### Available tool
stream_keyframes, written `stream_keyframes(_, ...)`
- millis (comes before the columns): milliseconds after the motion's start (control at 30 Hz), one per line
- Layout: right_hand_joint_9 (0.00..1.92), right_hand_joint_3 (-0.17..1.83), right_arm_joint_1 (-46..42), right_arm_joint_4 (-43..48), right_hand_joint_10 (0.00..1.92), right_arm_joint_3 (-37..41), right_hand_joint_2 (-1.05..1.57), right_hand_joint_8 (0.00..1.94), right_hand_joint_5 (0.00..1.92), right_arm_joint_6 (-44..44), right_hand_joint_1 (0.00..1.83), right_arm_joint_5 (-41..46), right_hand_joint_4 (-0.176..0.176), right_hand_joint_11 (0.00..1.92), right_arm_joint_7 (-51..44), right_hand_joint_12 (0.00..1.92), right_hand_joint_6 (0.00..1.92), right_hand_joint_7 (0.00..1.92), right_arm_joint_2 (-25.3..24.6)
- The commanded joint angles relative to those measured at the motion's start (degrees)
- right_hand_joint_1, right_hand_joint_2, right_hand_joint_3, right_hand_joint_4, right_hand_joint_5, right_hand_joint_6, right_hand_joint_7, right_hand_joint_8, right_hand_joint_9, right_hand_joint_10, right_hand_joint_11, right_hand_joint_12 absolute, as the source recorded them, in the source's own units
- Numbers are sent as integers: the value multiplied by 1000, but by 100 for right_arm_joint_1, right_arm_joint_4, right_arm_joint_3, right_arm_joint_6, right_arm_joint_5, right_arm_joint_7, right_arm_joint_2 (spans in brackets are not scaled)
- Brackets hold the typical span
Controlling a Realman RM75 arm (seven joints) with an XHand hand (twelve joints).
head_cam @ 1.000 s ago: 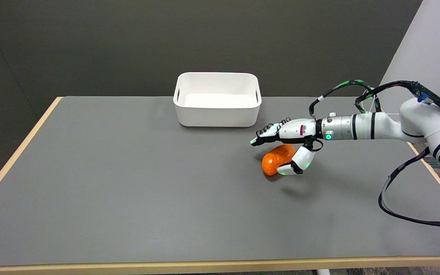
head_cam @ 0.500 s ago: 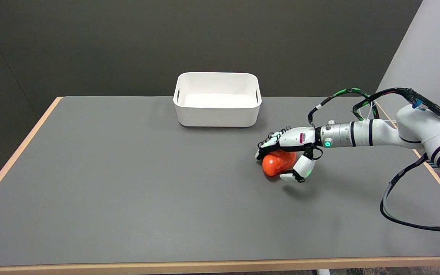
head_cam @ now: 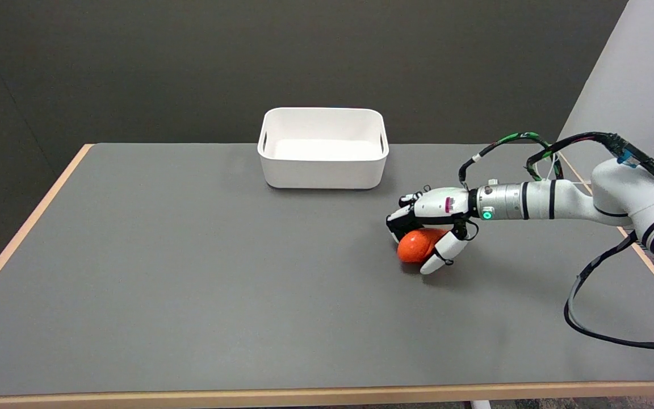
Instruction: Pick up mango.
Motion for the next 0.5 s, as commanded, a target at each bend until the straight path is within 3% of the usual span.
stream_keyframes(33,771,524,-312,-396,1851,681,1080,1663,522,11,1131,321,-96,516,-415,1921,1638,753,-66)
stream_keyframes(167,813,615,-489,-621,1813,1031,1003,1600,576,-13,1156,301,-97,690,-607,1921,1604,809,-91)
stream_keyframes(367,840,699,-831,-1176,1818,2153,947,1576,607,91,1166,721,-91,744,-1479,1921,1605,840,-437)
stream_keyframes(500,868,782,-867,-1378,1837,2394,900,1569,632,303,1167,1250,-72,824,-2226,1921,1628,859,-574)
